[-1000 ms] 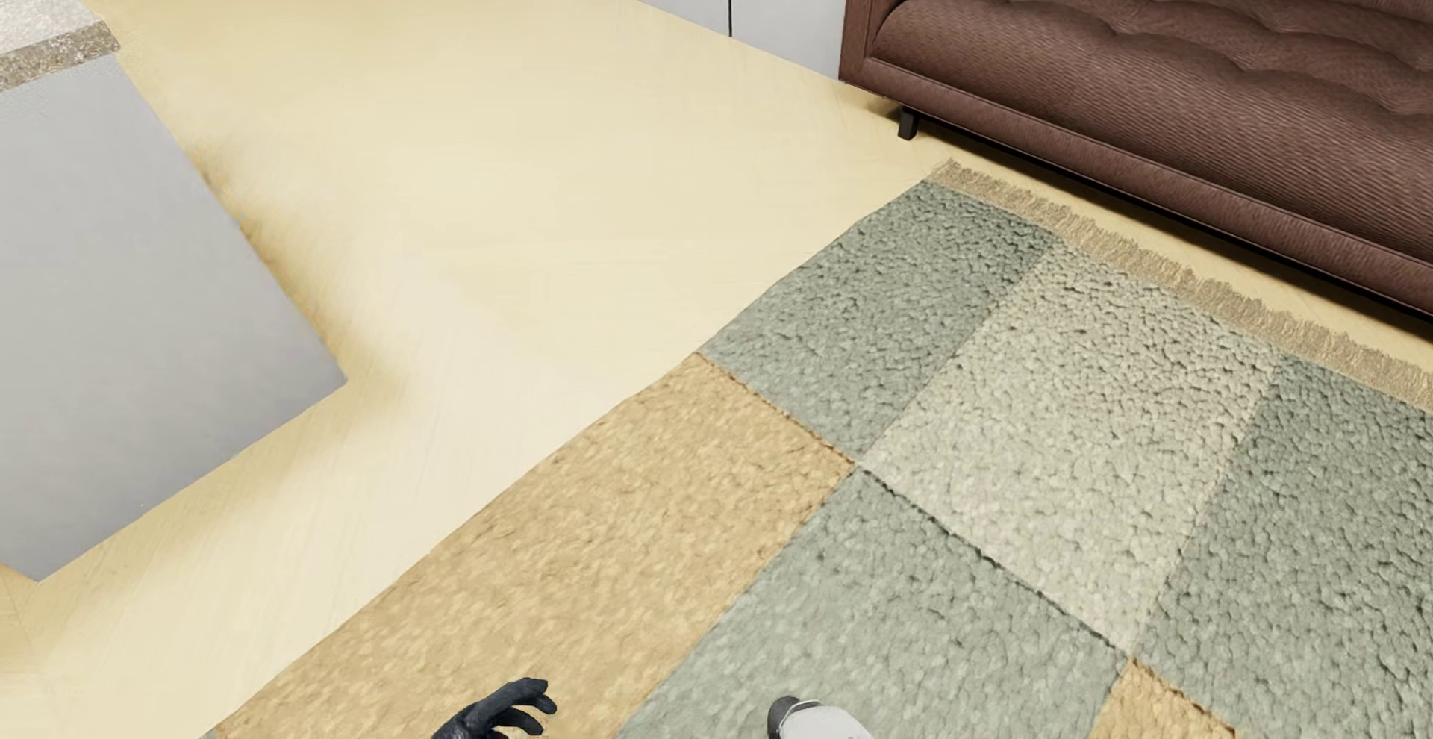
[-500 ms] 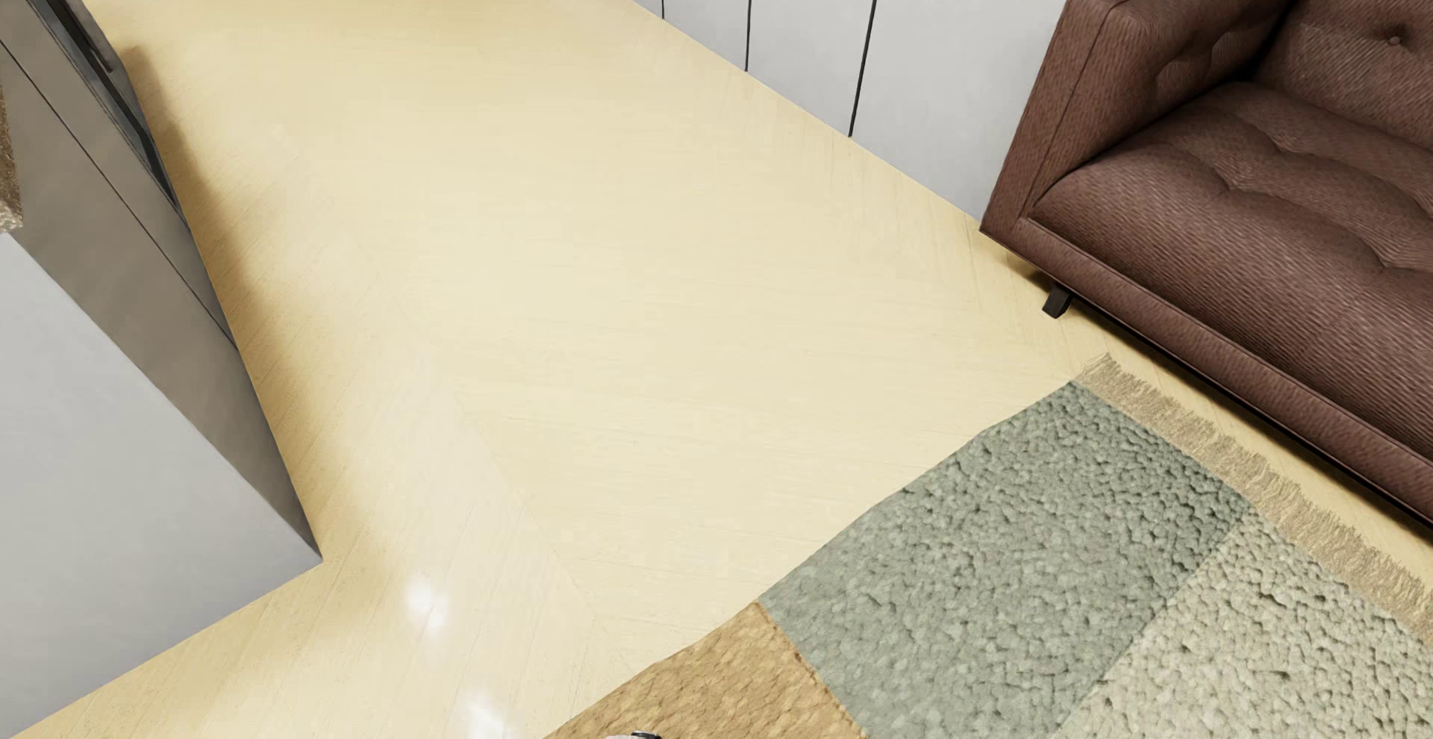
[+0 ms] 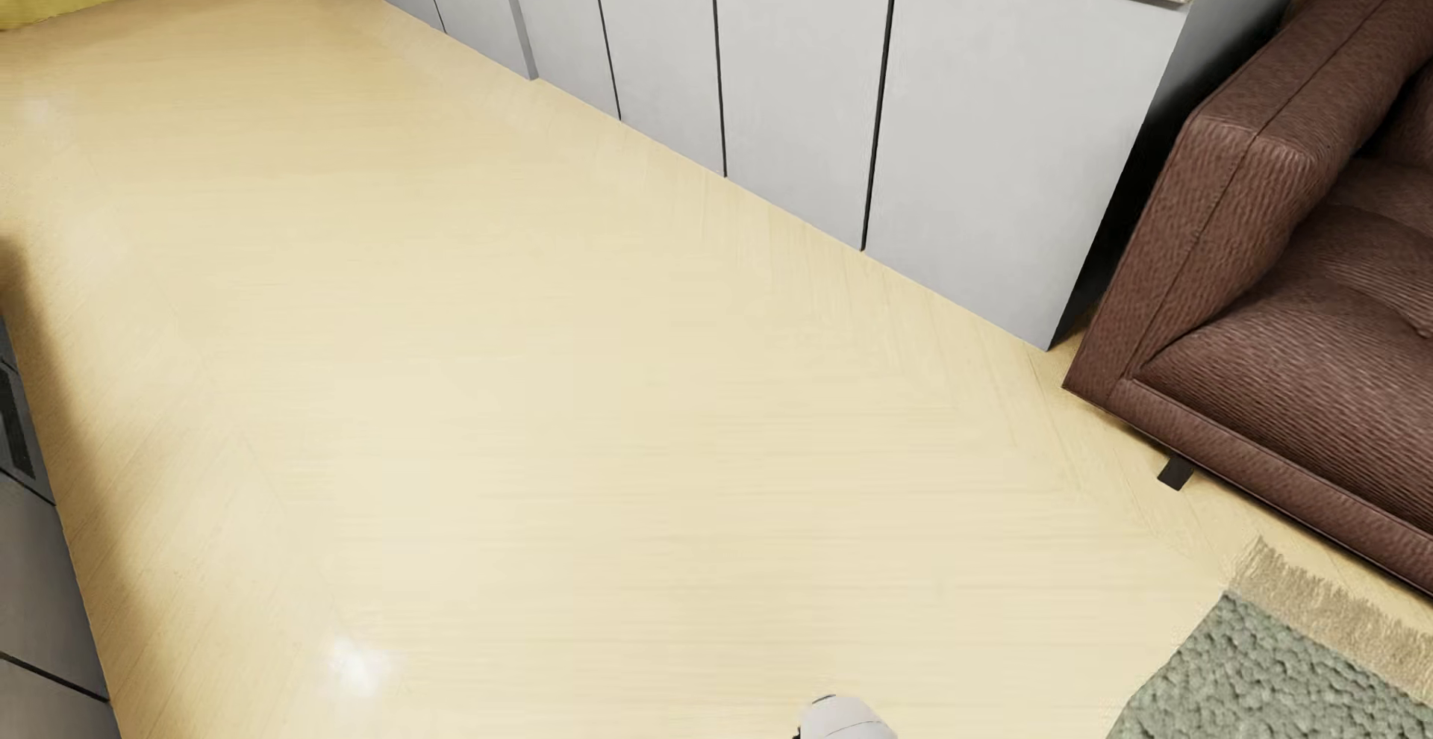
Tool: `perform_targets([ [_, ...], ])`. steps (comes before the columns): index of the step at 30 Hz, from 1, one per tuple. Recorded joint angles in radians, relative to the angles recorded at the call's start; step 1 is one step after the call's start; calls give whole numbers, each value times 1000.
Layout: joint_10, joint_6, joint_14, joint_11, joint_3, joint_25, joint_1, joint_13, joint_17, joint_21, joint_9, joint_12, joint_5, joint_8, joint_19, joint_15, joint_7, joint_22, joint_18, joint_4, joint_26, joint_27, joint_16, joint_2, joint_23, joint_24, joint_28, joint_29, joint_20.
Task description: Circle the plant
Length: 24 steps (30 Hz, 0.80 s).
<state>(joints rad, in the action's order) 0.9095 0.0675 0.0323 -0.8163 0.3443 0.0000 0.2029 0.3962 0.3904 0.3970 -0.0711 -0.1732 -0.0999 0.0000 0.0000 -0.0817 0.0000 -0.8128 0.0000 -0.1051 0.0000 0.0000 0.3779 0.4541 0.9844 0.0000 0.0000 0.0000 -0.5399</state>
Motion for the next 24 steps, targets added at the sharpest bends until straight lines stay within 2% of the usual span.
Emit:
perform_targets([
  [1, 188, 1, 136, -26, -40, 0, -93, -14, -10, 6, -8, 2, 1, 0, 0, -47, 0, -11, 0, 7, 0, 0, -8, -43, 23, 0, 0, 0, -26],
  [2, 296, 0, 185, -11, -85, 0, -196, -25, -23, 12, -16, 4, -4, 0, 0, -77, 0, -22, 0, 23, 0, 0, -17, -110, 29, 0, 0, 0, -65],
  [3, 316, -23, 190, 31, -131, 0, -298, -30, -36, 19, -22, -7, -31, 0, 0, -92, 0, -35, 0, 15, 0, 0, -27, -199, 15, 0, 0, 0, -84],
  [4, 269, -35, 190, 85, -180, 0, -410, -32, -40, 27, -24, -15, -43, 0, 0, -115, 0, -83, 0, 19, 0, 0, -50, -291, -14, 0, 0, 0, -80],
  [6, 29, -79, 240, 189, -295, 0, -589, -23, -35, 40, -18, -69, -72, 0, 0, -188, 0, -90, 0, 17, 0, 0, -47, -470, -113, 0, 0, 0, -108],
  [7, -99, -90, 225, 224, -360, 0, -659, -23, -23, 43, -15, -100, -79, 0, 0, -216, 0, -85, 0, 30, 0, 0, -36, -549, -166, 0, 0, 0, -113],
  [8, -231, -89, 145, 248, -418, 0, -721, -31, -6, 36, -12, -124, -78, 0, 0, -243, 0, -87, 0, 46, 0, 0, -25, -620, -210, 0, 0, 0, -110],
  [10, -400, -95, -160, 258, -540, 0, -800, -72, 31, 53, -2, -177, -79, 0, 0, -270, 0, -125, 0, 107, 0, 0, -9, -721, -242, 0, 0, 0, -108],
  [11, -410, -109, -206, 250, -593, 0, -817, -94, 36, 55, -6, -206, -92, 0, 0, -243, 0, -144, 0, 144, 0, 0, 4, -768, -235, 0, 0, 0, -116],
  [12, -366, -130, -17, 236, -619, 0, -860, -105, 36, 46, 3, -233, -114, 0, 0, -174, 0, -178, 0, 153, 0, 0, 7, -803, -220, 0, 0, 0, -117],
  [13, -266, -161, 210, 190, -609, 0, -916, -104, 27, 19, 13, -244, -141, 0, 0, -53, 0, -206, 0, 125, 0, 0, 10, -807, -207, 0, 0, 0, -149],
  [14, -185, -203, 262, 87, -584, 0, -929, -98, 11, 7, 20, -236, -167, 0, 0, 107, 0, -241, 0, 65, 0, 0, 8, -766, -177, 0, 0, 0, -187],
  [15, -139, -205, 217, -63, -549, 0, -887, -90, 4, 12, 14, -219, -149, 0, 0, 220, 0, -255, 0, 23, 0, 0, 9, -704, -140, 0, 0, 0, -211],
  [16, -118, -211, 179, -243, -514, 0, -836, -94, 1, 37, 11, -206, -138, 0, 0, 219, 0, -239, 0, -28, 0, 0, 8, -595, -119, 0, 0, 0, -188],
  [17, -143, -213, 145, -398, -467, 0, -731, -98, -1, 56, -13, -188, -134, 0, 0, 115, 0, -228, 0, -81, 0, 0, -3, -516, -109, 0, 0, 0, -144],
  [19, -241, -187, 27, -534, -375, 0, -508, -78, -12, 82, -31, -126, -68, 0, 0, -119, 0, -139, 0, -145, 0, 0, 2, -299, -98, 0, 0, 0, -133],
  [20, -294, -166, -49, -496, -314, 0, -409, -67, -17, 88, -26, -95, -40, 0, 0, -176, 0, -69, 0, -143, 0, 0, 8, -188, -103, 0, 0, 0, -99],
  [21, -368, -139, -115, -361, -253, 0, -258, -57, -14, 88, -53, -79, -8, 0, 0, -182, 0, 2, 0, -114, 0, 0, 11, -153, -104, 0, 0, 0, -39],
  [24, -487, -109, -344, 145, -109, 0, -13, -25, -11, 75, -35, 39, -39, 0, 0, -126, 0, 137, 0, -61, 0, 0, 18, -25, -123, 0, 0, 0, 48],
])
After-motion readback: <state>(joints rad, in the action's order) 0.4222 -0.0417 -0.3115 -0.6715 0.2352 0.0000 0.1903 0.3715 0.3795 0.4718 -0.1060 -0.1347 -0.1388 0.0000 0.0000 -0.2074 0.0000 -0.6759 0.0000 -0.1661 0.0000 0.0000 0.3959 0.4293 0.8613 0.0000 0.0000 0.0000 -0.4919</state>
